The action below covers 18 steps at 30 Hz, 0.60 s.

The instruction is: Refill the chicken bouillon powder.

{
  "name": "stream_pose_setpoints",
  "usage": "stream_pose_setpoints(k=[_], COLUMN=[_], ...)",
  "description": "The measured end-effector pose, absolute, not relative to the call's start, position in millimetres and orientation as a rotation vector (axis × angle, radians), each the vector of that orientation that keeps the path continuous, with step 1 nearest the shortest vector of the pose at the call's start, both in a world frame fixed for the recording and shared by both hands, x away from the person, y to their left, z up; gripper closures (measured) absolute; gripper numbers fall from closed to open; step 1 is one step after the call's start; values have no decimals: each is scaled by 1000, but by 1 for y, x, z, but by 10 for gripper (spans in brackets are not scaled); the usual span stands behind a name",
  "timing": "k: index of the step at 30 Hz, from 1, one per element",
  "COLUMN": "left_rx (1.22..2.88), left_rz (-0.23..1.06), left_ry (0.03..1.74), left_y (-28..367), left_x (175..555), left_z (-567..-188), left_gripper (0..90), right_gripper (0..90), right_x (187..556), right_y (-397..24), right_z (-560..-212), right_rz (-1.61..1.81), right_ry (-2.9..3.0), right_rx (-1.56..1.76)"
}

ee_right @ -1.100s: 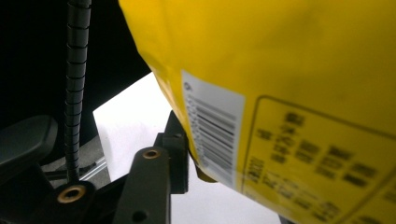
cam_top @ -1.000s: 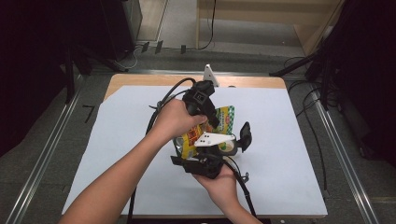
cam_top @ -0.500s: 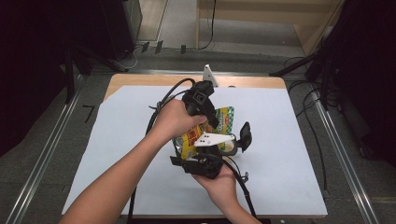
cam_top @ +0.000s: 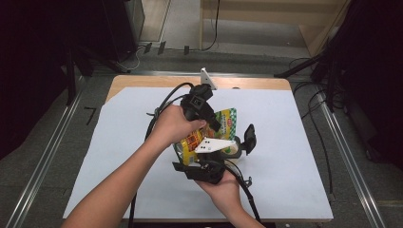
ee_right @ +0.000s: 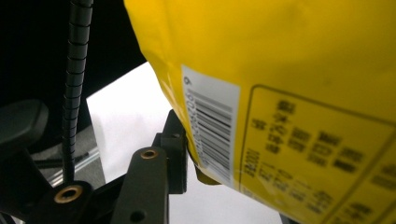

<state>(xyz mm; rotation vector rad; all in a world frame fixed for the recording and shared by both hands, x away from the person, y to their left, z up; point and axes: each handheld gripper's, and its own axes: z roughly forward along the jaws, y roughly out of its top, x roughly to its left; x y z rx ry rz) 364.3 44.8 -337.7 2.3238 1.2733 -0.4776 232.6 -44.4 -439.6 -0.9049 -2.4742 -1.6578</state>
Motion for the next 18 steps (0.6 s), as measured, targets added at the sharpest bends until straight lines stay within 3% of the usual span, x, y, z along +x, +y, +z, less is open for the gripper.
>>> stream_pose_setpoints(k=[18], left_rx=[2175], left_rz=[-497], left_ry=[1137], left_y=[83], left_x=[350], left_z=[-365], left_gripper=[812], right_gripper=[641], right_x=[224], right_y=[-37], right_z=[-458], right_rz=[-1600], right_ry=[-2668], right_rx=[-776])
